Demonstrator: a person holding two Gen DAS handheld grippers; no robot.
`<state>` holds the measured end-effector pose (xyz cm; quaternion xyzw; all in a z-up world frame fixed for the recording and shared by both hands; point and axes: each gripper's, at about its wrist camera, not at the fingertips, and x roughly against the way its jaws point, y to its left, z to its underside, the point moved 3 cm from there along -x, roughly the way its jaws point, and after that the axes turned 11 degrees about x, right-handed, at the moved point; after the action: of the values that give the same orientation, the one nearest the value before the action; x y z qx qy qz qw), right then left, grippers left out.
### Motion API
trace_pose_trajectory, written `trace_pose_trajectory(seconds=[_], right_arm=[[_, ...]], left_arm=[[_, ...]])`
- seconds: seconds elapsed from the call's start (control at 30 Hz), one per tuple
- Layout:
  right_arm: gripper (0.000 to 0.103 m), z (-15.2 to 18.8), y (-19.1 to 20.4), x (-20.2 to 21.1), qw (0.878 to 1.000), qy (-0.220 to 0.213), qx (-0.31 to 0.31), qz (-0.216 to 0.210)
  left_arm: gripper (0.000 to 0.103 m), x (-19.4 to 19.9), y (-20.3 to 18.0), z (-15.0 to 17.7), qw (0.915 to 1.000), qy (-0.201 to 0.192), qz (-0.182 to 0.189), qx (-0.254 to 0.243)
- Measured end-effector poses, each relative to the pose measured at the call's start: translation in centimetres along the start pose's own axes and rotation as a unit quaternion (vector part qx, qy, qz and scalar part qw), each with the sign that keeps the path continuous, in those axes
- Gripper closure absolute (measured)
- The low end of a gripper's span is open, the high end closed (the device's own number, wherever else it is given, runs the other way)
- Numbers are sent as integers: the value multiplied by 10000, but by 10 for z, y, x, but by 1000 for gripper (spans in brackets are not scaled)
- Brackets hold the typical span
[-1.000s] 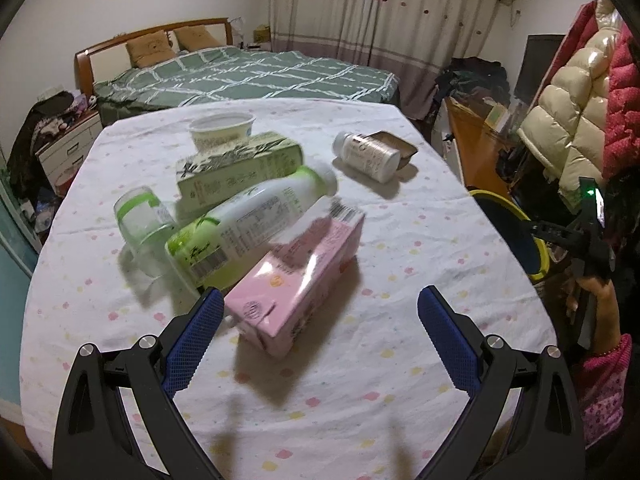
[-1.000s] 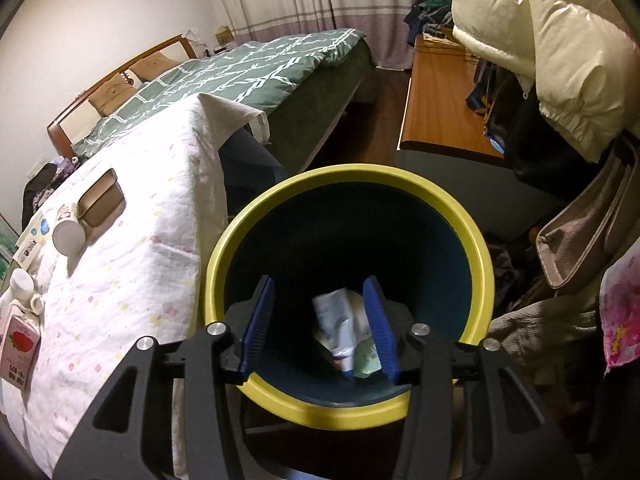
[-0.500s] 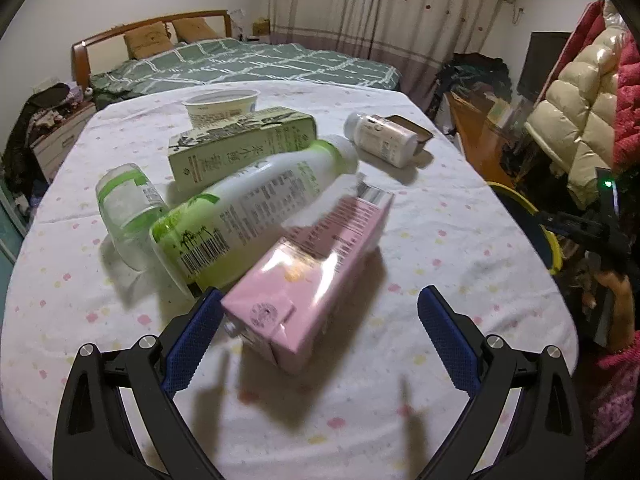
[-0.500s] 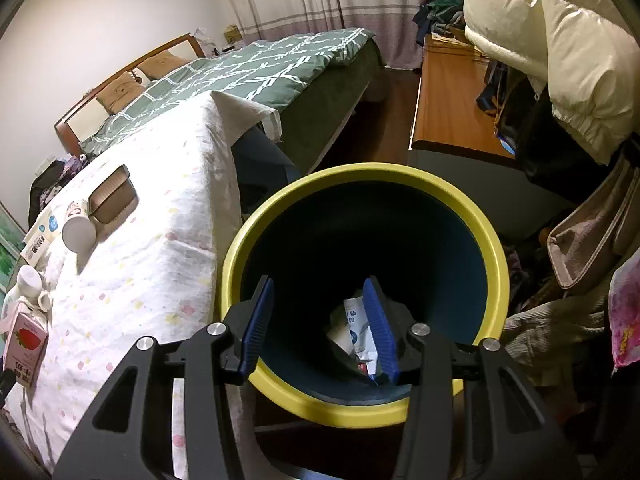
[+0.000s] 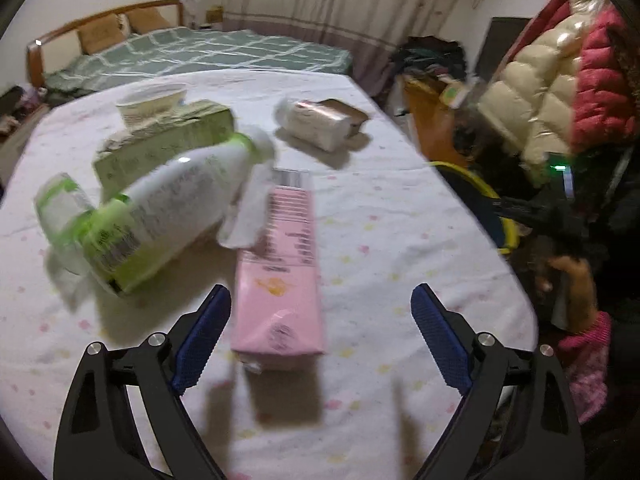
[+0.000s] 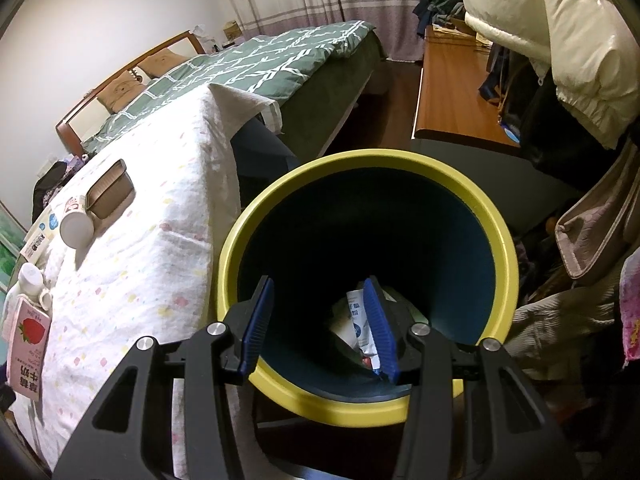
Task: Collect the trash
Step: 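Grasp the pink milk carton with the left gripper and lift it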
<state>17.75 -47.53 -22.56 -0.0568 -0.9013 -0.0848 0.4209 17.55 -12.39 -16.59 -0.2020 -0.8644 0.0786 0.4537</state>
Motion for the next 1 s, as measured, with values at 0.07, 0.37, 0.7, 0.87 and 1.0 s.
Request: trace_pose_trajectory(seconds=[0.07, 0.37, 0.7, 0.87, 1.0], right_arm=[[58, 1, -1, 0, 10000, 5, -21, -20], [58, 6, -9, 1, 9999, 15, -112, -63], [58, 11, -14, 1, 9997, 21, -206, -139], [58, 13, -14, 4, 9996, -18, -219, -173], [58, 14, -16, 10, 9995, -74, -259, -185]], left_arm=[[14, -9, 1, -1, 9998, 102, -177, 77], [39, -37, 1, -5, 9971, 162, -691, 290], [58, -25, 4, -12, 9948, 29, -974, 279], [66, -24, -3, -9, 9957, 126, -911, 138], [66, -14, -12, -2, 9970, 162, -759, -10]])
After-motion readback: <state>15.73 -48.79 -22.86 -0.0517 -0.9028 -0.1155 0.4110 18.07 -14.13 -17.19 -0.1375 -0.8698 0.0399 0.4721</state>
